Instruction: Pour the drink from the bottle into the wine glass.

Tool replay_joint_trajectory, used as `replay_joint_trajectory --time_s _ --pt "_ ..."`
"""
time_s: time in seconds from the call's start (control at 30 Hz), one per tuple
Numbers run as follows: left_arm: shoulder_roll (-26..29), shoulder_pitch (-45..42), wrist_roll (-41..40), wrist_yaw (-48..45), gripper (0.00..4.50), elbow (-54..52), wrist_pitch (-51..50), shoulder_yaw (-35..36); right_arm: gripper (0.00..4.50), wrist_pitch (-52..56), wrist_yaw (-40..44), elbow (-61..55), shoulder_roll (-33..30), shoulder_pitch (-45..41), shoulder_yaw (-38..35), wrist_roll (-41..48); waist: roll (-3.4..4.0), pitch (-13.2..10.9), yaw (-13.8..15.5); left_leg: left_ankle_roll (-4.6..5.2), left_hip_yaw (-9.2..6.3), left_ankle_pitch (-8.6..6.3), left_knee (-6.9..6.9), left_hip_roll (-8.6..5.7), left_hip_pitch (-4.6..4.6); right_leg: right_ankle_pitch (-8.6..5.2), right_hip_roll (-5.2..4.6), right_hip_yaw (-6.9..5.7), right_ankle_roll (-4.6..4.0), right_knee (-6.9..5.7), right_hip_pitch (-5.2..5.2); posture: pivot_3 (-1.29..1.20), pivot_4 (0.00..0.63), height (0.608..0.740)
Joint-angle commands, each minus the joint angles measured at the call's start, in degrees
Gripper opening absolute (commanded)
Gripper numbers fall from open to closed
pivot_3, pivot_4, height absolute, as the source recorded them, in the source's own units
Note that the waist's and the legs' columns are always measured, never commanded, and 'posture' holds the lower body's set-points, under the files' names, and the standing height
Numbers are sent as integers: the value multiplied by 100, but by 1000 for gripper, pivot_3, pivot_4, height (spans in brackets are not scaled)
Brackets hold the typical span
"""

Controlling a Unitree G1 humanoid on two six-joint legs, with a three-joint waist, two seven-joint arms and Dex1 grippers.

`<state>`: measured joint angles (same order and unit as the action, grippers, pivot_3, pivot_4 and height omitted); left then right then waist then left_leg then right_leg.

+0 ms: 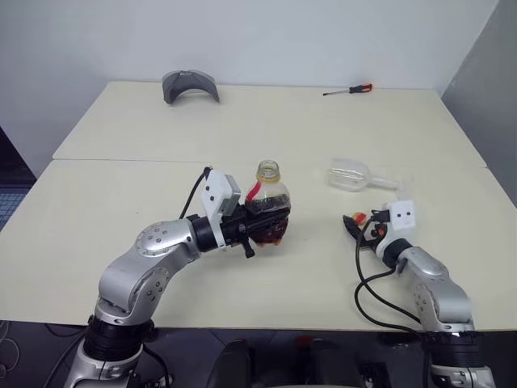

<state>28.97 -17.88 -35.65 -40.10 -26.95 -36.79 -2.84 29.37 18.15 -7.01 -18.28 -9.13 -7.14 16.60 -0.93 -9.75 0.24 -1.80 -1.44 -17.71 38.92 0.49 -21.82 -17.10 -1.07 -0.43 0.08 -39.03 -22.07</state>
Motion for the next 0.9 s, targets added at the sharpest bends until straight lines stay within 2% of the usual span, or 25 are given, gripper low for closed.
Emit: replay_joint_trajectory --time_s 0.03,0.13,0.3,0.43,0.5,0.67,0.9 --pt "2 8 -71 130 970 -245 68 251 4466 377 135 -477 -257 50 -142 170 1 -1 -11 0 0 0 -1 0 -2 0 0 0 0 0 -2 0 150 740" --pt "38 76 9 254 970 -223 95 361 4466 699 487 -1028 -475 -69 -145 552 6 -4 -36 0 1 0 -1 2 -7 0 1 1 0 -2 -9 0 150 740" --pt "-146 20 257 849 970 175 204 673 4466 124 2251 -1409 -1093 -92 250 1081 9 -6 -64 17 -1 -10 -2 8 -4 0 8 -1 0 -2 -11 0 150 740" --pt "-394 -202 832 1500 970 707 636 844 4466 -176 3324 -1372 -1282 -400 533 1473 6 -7 -44 20 -3 -11 0 4 -5 0 6 -4 0 1 -7 0 150 740" --pt "-504 -327 1091 1839 970 982 828 983 4466 -165 3604 -1386 -1277 -694 689 1607 3 -9 -47 21 -3 -11 4 4 -6 0 5 -4 0 -1 -8 0 150 740" --pt "-481 -604 1739 2586 970 1719 1144 1333 4466 69 3399 -1075 -655 -1858 1106 1696 3 -9 -76 16 -4 -8 -1 9 -7 1 7 -8 -1 -3 -15 0 150 740" --pt "-20 -753 2139 2650 970 2601 1748 1774 4466 339 2758 -670 237 -2779 1490 1539 1 -9 -56 -5 -2 3 3 4 -17 1 -4 -9 -2 0 -22 0 150 740"
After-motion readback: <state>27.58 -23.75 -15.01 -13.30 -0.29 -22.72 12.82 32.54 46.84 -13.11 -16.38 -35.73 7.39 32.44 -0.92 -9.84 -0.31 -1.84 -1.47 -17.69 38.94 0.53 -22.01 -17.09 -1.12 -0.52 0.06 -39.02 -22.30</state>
